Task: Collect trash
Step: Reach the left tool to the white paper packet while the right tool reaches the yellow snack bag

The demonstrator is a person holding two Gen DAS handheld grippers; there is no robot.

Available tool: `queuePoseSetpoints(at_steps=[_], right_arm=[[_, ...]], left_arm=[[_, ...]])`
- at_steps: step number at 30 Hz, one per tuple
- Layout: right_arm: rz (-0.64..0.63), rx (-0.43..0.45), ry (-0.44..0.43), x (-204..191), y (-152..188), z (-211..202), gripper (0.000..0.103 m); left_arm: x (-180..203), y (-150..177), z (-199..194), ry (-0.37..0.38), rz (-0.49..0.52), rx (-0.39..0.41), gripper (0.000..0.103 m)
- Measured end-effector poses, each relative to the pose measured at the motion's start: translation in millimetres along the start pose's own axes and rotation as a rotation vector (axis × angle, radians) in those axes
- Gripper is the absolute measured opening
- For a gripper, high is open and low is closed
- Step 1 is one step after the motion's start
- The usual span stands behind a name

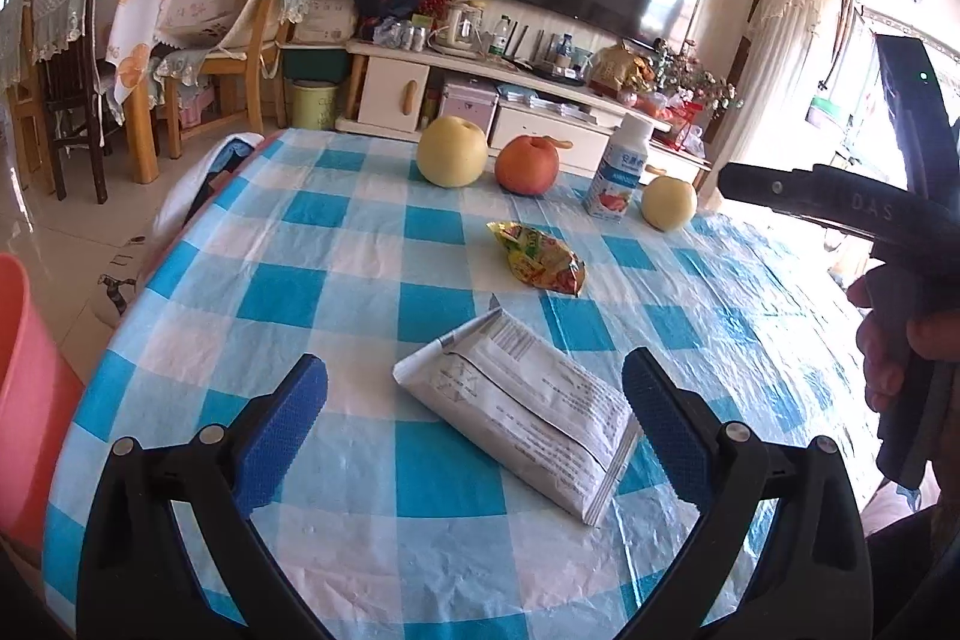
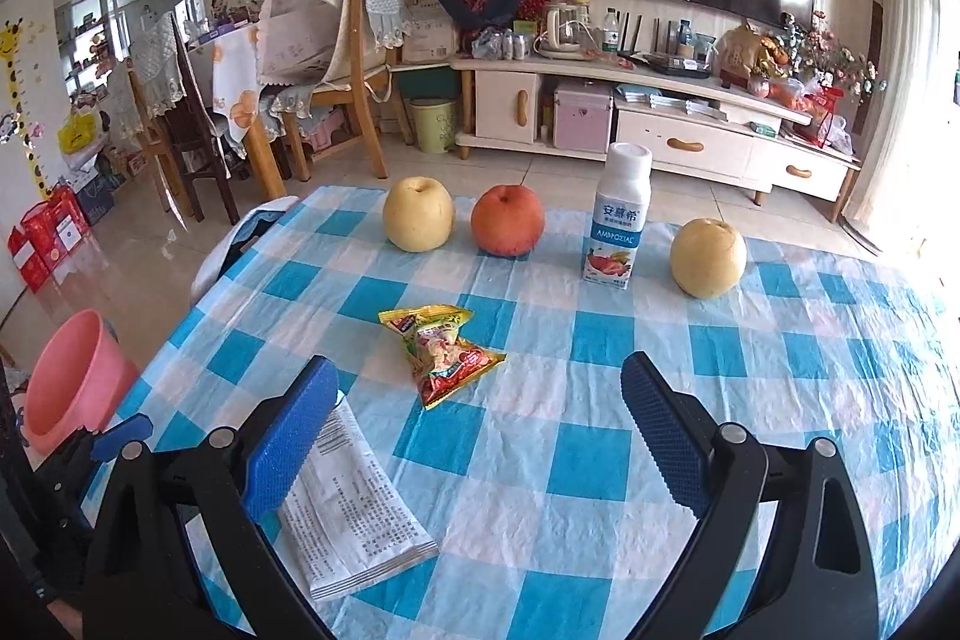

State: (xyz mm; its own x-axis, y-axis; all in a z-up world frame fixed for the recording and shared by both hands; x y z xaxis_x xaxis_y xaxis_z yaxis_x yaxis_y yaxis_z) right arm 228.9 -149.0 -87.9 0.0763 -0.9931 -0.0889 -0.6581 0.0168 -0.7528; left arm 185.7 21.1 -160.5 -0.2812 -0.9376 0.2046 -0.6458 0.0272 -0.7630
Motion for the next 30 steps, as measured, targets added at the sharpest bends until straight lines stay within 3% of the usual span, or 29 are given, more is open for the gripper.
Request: queuePoseSetpoints(at_steps=[5,10,16,20,30], right_arm=[[-0.021,-0.046,0.013,4.8,-0.7,28.4,0.094],[0.016,-0.102,0.013,12.6,1.4,53.9,0.094],[0.027,-0.129,0.042,22.6,3.0,71.4,0.094],[0.057,-0.149,0.047,32.4,4.6,81.3,0.094],[0.08,-0.191,0.019,31.1,5.4,107.0,0.094]], left_arm=[[13.6,9.3,17.6,0.052,-0.048,-0.077,0.099],[30.2,26.0,43.4,0.008,-0.123,-0.165,0.099],[57.5,28.0,65.2,-0.036,-0.133,-0.18,0.099],[61.9,21.9,86.6,-0.139,-0.109,-0.198,0.099],[45.1,12.4,108.5,-0.31,-0.064,-0.232,0.099]])
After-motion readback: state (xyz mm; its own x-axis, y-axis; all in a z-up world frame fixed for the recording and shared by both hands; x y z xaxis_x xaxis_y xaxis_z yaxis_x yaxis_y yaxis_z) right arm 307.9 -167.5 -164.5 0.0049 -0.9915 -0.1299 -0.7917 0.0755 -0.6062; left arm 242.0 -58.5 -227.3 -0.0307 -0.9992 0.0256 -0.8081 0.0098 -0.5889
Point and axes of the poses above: each gripper's, at about its wrist camera, not at the fingertips, and z roughly the way its jaws point, x to its right, y to its underside, the point moved 4 cm from there along z, roughly the way its jaws point, and after that the axes turned 2 degrees about -y, right-handed, at the moved point
